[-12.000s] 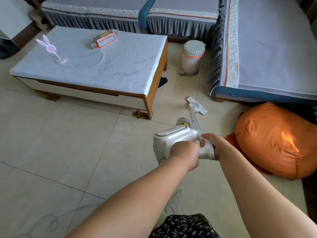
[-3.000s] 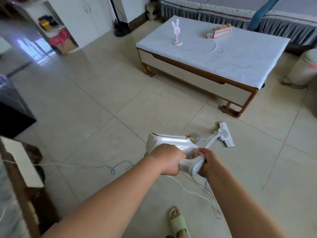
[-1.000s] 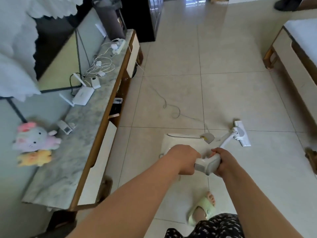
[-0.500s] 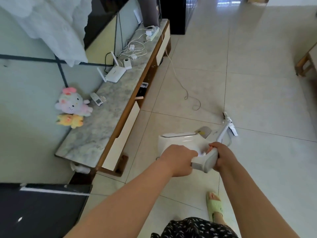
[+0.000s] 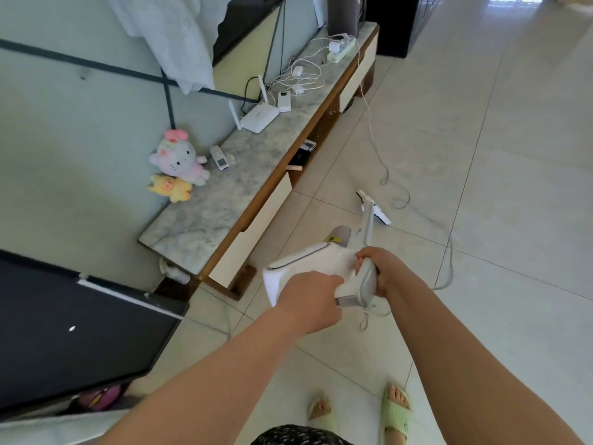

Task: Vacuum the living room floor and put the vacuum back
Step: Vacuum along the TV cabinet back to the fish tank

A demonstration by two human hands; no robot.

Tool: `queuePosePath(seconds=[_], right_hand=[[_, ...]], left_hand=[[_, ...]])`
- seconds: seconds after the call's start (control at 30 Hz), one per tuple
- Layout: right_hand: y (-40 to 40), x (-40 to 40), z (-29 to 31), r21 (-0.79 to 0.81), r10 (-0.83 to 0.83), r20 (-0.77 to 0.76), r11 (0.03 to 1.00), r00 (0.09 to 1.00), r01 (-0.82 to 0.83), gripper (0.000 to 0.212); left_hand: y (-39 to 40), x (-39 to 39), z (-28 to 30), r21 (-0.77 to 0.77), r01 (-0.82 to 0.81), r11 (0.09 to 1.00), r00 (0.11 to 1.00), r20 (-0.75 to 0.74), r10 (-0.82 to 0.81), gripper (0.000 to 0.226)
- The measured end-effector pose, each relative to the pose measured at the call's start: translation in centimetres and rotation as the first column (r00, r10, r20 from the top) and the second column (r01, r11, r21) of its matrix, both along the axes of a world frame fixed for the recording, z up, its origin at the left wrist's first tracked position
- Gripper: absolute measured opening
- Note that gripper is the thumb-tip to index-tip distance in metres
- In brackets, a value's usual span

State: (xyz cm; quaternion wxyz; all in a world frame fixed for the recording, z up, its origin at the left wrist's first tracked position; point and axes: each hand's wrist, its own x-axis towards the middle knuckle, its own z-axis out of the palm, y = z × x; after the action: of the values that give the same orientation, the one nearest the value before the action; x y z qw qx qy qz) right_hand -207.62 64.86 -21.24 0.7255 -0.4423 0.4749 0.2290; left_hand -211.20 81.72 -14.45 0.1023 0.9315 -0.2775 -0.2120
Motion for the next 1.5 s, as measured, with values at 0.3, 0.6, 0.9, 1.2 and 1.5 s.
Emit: queuePosePath(seconds=[0.3,0.6,0.9,1.2,1.5], right_hand=[[-1.0,2.5,-2.7,0.015,0.206,-0.006,0.979,0.979,-0.205,0.026],[-10.1,6.6,-6.0,0.019,0.167,0.011,0.986,0.986,-0.167,0.023],[-16.1,9.3,-7.8,0.050,0.057,0.021,0.997,0.998,-0.058,0.025],[-11.0,2.8,-7.6,0.156,0.165,0.023,0.974,0.986,-0.166,0.026],[-4.9,-7.2,-7.0,0.236,0.298,0.041,0.925,0.954,-0.299,0.019]], left_hand=[[-2.5,0.5,-1.6,0.051,-0.162,0.986,0.985,-0.046,0.164,0.007],[-11.6,4.1,-4.5,0.040,-0.220,0.975,0.969,-0.110,0.223,0.009],[-17.9,8.4,-6.6,0.127,-0.148,0.981,0.975,-0.150,0.166,0.012],[-13.6,1.4,-5.4,0.252,-0.207,0.945,0.970,-0.075,0.233,0.008],[-8.8,-11.2,-2.7,0.284,-0.357,0.890,0.916,-0.080,0.393,0.008]])
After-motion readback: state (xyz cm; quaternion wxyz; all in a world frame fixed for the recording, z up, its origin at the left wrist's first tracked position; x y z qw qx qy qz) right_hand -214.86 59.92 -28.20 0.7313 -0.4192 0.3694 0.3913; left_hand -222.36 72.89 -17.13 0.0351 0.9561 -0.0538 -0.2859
